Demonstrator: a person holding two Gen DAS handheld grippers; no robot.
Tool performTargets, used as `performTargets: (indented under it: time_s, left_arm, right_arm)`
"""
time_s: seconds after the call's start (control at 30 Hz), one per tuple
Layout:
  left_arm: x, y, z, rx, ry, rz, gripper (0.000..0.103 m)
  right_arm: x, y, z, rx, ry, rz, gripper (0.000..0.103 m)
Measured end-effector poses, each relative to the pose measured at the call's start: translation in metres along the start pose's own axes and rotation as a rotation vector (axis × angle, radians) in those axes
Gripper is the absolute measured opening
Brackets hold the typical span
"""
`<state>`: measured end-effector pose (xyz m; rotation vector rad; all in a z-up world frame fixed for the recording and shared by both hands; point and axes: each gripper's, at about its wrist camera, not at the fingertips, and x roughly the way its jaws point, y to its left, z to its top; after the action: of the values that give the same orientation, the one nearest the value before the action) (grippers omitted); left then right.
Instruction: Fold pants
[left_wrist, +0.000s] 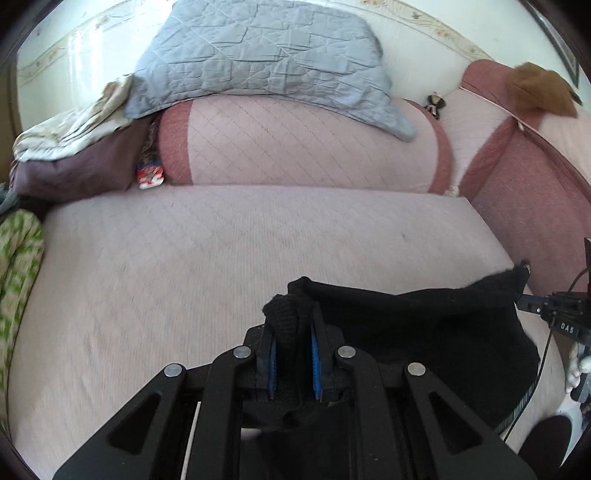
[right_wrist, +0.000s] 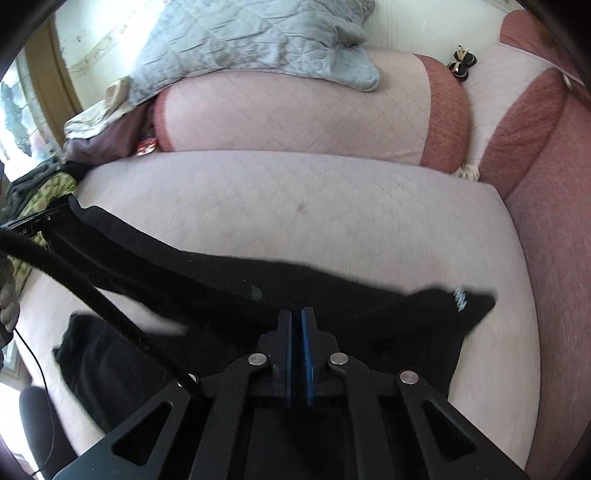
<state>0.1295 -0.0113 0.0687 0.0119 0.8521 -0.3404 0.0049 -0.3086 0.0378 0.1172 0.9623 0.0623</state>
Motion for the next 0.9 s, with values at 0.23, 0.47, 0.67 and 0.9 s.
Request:
performTargets:
  time_s: [0.23,0.47,0.67,0.9]
  left_arm:
    - [-0.041,-0.002,-0.107,-0.01,0.021,-0.002,0.015]
    - [-0.067,0.025,-0.152,-0.16,0.062,-0.045,0.03]
    - [-0.111,0.052,-0.164,-0.219,-0.008,0.032,0.049]
    - [-0.096,0.085,-0.16,-0.394,-0.006,0.049,0.058]
  right_arm:
    - [-0.021,0.023,-0.109,0.062,0.075,0.069,0.001]
    - [-0.024,0.032,-0.17,0.081,0.173,0.054,0.004]
    - [-0.061,0.026,-0.171,0.122,0.053,0.055,0.049]
    - [-0.047,0.022,-0.156,0.209,0.019,0.099,0.049]
